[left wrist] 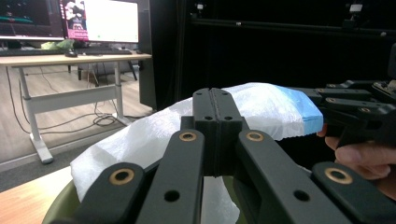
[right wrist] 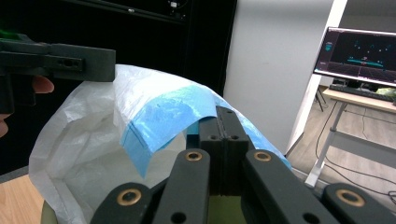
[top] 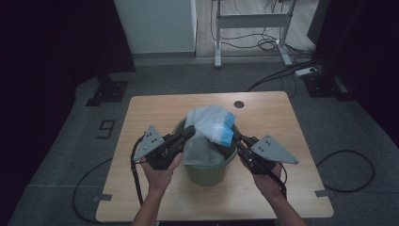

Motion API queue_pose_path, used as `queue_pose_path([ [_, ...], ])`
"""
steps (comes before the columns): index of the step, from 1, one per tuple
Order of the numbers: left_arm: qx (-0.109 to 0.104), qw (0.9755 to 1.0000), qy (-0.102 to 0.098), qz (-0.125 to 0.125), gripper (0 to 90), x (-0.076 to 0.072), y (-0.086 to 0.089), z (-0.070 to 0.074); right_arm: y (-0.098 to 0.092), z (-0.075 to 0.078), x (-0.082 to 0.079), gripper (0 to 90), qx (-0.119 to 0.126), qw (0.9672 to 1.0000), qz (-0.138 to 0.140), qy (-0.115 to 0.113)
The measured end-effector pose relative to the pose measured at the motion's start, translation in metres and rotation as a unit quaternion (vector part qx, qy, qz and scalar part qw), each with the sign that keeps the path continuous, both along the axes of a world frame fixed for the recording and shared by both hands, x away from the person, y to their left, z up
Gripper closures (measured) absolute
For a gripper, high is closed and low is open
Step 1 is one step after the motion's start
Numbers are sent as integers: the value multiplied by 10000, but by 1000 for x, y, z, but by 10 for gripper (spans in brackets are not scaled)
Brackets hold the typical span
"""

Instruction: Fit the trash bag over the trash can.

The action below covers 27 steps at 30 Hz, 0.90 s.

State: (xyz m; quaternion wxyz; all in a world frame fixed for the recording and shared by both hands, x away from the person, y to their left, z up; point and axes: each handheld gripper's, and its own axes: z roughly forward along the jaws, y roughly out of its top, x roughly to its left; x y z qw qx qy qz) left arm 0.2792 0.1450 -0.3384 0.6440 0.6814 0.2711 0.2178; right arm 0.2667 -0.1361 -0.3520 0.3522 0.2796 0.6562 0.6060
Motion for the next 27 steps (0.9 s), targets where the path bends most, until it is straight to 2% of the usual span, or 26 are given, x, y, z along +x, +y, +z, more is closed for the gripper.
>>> queue_pose_path([
  [6, -36, 10000, -47, 0, 900, -2, 3, 2, 0, -3, 1, 880, 15, 9999, 26, 133],
  [12, -128, 9999, -55, 21, 900, -4, 9, 2, 3, -19, -1, 592, 371, 9978, 135, 530],
  [15, -265, 9996, -6, 39, 900, -4, 14, 0, 4, -27, -6, 527, 525, 9965, 111, 645],
  [22, -341, 9994, 66, 77, 900, -2, 18, -3, 8, -38, -21, 516, 576, 9956, 162, 716],
  [27, -396, 9991, 116, 55, 900, 0, 17, -2, 15, -41, -21, 520, 509, 9959, 218, 722],
])
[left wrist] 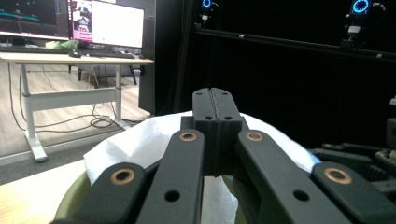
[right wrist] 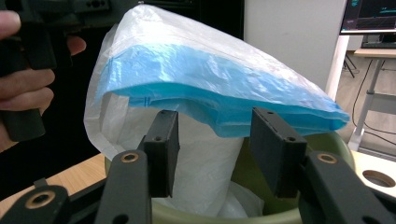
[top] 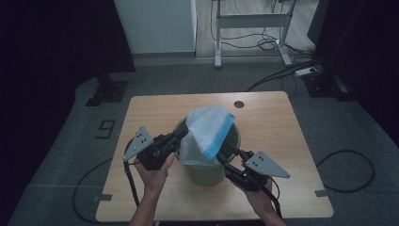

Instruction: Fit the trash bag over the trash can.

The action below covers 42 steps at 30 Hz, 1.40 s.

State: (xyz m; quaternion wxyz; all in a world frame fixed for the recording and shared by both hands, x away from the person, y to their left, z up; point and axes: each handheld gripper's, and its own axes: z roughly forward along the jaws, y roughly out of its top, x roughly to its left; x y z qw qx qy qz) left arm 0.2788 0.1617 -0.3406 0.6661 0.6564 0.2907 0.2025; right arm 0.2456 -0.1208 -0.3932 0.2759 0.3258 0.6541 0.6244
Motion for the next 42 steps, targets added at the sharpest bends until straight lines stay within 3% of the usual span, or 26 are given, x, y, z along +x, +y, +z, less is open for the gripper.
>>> queue_pose_path([
  [8, -33, 10000, 59, -56, 900, 2, -4, 0, 10, -1, 6, 564, 23, 10000, -57, -19],
  [14, -47, 9999, 92, -73, 900, 3, -4, -2, 7, 3, 11, 809, 16, 9997, -217, -95],
  [18, -100, 9999, 60, -26, 900, 1, -1, -1, 2, 7, 13, 885, 79, 9993, -360, -105],
  [29, -338, 9993, 86, 113, 900, -1, 19, -3, -8, 11, 12, 893, -57, 9982, -525, -280],
  [36, -556, 9983, 132, 151, 900, -4, 39, -7, -28, 16, 27, 893, -514, 9931, -956, -448],
  [38, -580, 9981, 152, 168, 900, -6, 44, -10, -35, 16, 36, 893, -658, 9909, -1103, -393],
  [42, -639, 9975, 245, 165, 900, -9, 50, -19, -50, 13, 53, 892, -637, 9900, -1249, -115],
])
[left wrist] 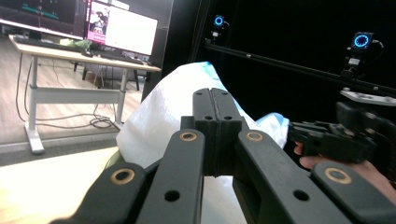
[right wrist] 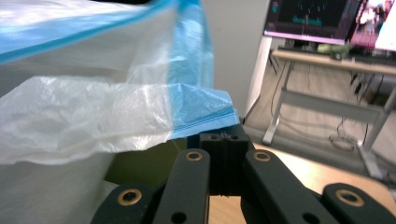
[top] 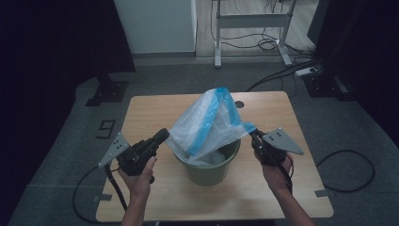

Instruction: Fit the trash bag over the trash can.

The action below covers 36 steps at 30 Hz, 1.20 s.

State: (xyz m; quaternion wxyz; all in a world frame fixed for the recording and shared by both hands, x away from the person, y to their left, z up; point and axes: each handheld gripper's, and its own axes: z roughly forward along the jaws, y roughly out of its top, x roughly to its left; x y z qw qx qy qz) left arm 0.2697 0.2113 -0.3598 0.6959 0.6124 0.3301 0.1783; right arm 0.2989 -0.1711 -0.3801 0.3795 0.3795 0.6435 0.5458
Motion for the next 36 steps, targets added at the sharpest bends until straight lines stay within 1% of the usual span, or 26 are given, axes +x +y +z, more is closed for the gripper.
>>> queue_pose_path([
  [1, 0, 10000, 20, -5, 900, -1, 1, -3, -3, -1, 3, 892, 44, 10000, -21, 77],
  [4, -40, 9999, 91, -37, 900, -3, 3, -10, -12, -8, 9, 892, 22, 9997, -97, 244],
  [7, -60, 9999, 147, -59, 900, -6, 5, -17, -20, -15, 12, 891, 42, 9992, -102, 376],
  [9, -77, 9998, 175, -64, 900, -10, 6, -22, -26, -21, 11, 889, 56, 9990, -82, 443],
  [11, -104, 9997, 209, -84, 900, -11, 6, -24, -35, -27, 7, 857, 97, 9986, -51, 512],
  [14, -120, 9995, 256, -105, 900, -11, 6, -28, -46, -33, 3, 811, 184, 9982, -37, 573],
  [15, -120, 9995, 265, -119, 900, -11, 5, -29, -53, -34, 0, 777, 243, 9979, -12, 602],
  [16, -117, 9995, 269, -124, 900, -12, 5, -30, -59, -34, -3, 726, 299, 9977, -35, 603],
  [17, -110, 9995, 267, -131, 900, -12, 4, -30, -65, -34, -7, 701, 351, 9976, -97, 587],
  [20, -102, 9994, 277, -157, 900, -12, 0, -32, -79, -28, -16, 653, 485, 9974, -187, 493],
  [22, -119, 9994, 283, -184, 900, -13, -2, -33, -85, -21, -22, 633, 542, 9976, -152, 400],
  [25, -140, 9993, 290, -204, 900, -15, -5, -36, -83, -10, -28, 614, 574, 9980, 8, 281],
  [29, -182, 9990, 322, -241, 900, -16, -8, -40, -64, 2, -29, 594, 610, 9974, 333, 199],
  [32, -209, 9989, 332, -254, 900, -16, -9, -41, -46, 9, -23, 580, 682, 9961, 523, 215],
  [36, -251, 9988, 324, -282, 900, -15, -9, -41, -25, 16, -8, 571, 785, 9940, 693, 309],
])
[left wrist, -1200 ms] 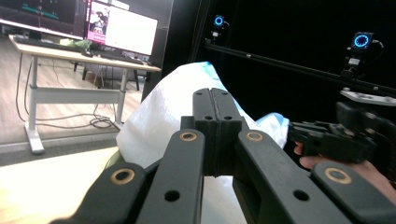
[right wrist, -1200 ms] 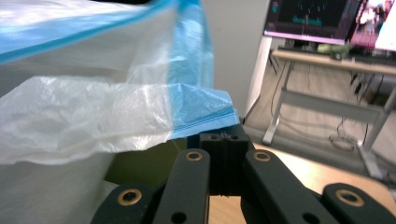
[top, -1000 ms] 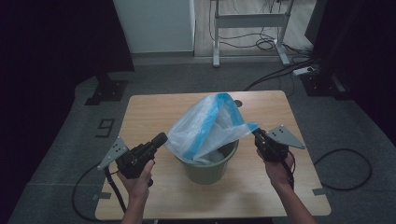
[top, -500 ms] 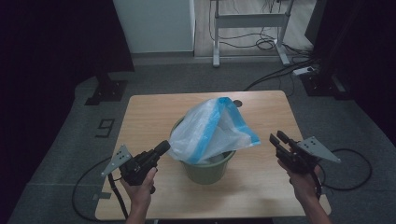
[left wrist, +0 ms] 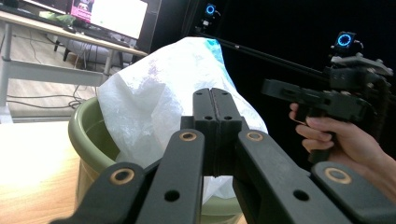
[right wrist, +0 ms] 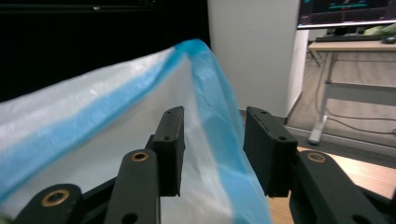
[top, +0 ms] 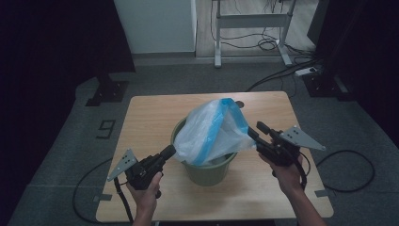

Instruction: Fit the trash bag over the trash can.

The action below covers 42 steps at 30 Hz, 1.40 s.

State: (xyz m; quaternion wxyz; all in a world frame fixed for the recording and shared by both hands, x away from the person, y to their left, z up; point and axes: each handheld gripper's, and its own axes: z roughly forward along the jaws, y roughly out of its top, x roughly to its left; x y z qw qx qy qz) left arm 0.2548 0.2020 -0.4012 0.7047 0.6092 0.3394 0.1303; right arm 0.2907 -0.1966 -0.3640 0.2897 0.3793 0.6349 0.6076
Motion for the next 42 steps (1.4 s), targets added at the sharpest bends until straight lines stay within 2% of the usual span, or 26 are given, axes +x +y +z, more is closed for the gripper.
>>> queue_pose_path([
  [7, -21, 10000, 15, -29, 900, 0, -1, -3, 26, 9, 24, 570, 271, 9994, 145, 180],
  [14, -17, 10000, 22, -57, 900, -2, -3, -4, 40, 14, 37, 579, 229, 9994, 122, 215],
  [19, 27, 10000, 6, -52, 900, -2, -5, -4, 46, 15, 44, 579, 150, 9996, 74, 232],
  [25, 55, 10000, 15, -68, 900, -1, -7, -5, 52, 19, 52, 580, 166, 9996, 0, 223],
  [31, 33, 10000, 12, -71, 900, -1, -5, -5, 57, 21, 60, 592, 121, 9994, -226, 253],
  [37, 35, 10000, 29, -71, 900, 0, -5, -6, 61, 21, 67, 593, 200, 9990, -212, 343],
  [40, 33, 10000, 28, -71, 900, 0, -5, -6, 64, 22, 68, 592, 270, 9989, -155, 352],
  [42, 29, 10000, 23, -73, 900, 0, -5, -6, 66, 23, 66, 592, 232, 9991, -131, 317],
])
